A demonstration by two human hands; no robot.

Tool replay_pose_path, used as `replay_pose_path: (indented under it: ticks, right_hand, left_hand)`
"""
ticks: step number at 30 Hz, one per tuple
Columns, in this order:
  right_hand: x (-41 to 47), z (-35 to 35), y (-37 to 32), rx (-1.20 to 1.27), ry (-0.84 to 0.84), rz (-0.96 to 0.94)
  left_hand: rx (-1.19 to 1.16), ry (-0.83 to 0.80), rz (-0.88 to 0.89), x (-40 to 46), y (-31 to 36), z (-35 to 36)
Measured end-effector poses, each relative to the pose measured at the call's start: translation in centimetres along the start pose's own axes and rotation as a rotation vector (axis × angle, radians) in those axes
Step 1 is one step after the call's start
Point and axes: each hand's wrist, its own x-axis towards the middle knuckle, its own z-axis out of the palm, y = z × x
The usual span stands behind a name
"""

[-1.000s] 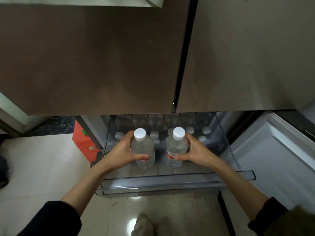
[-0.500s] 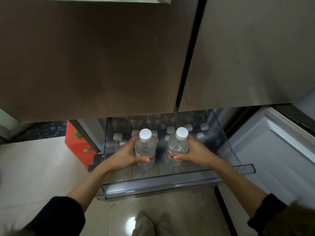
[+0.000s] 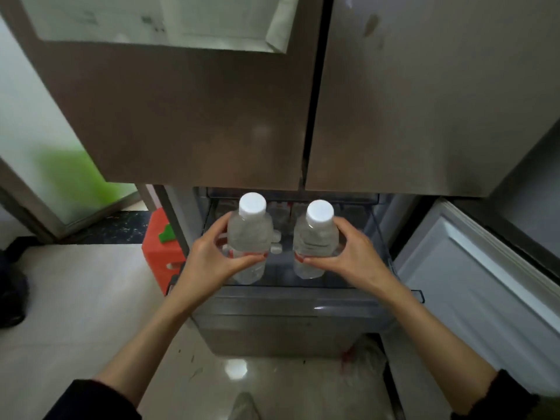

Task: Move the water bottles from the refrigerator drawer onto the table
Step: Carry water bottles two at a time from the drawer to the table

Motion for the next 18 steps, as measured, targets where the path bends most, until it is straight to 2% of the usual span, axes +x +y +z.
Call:
replay_pose_path:
  ticks: [5, 9, 13, 18]
  right_hand:
    - [-2.4, -1.9, -6.3, 0.227, 0.039, -0.150]
    - [-4.0, -1.0, -10.8, 0.330, -0.018, -0.226]
    - [-6.3, 3.6, -13.7, 0.356, -0.111, -0.241]
    - [-9.0, 13.4, -17.7, 0.316, -0.270, -0.239]
  left_hand:
    - [-0.265, 0.283, 0.030, -3.1, 6.2, -1.5]
    - [-0.398, 0.476, 0.044, -6.2, 9.5, -3.5]
    - [-0.381, 0.572, 0.034, -11.6, 10.0, -6.3]
    - [-0.291, 0.757, -0.080, -20.1, 8.4, -11.9]
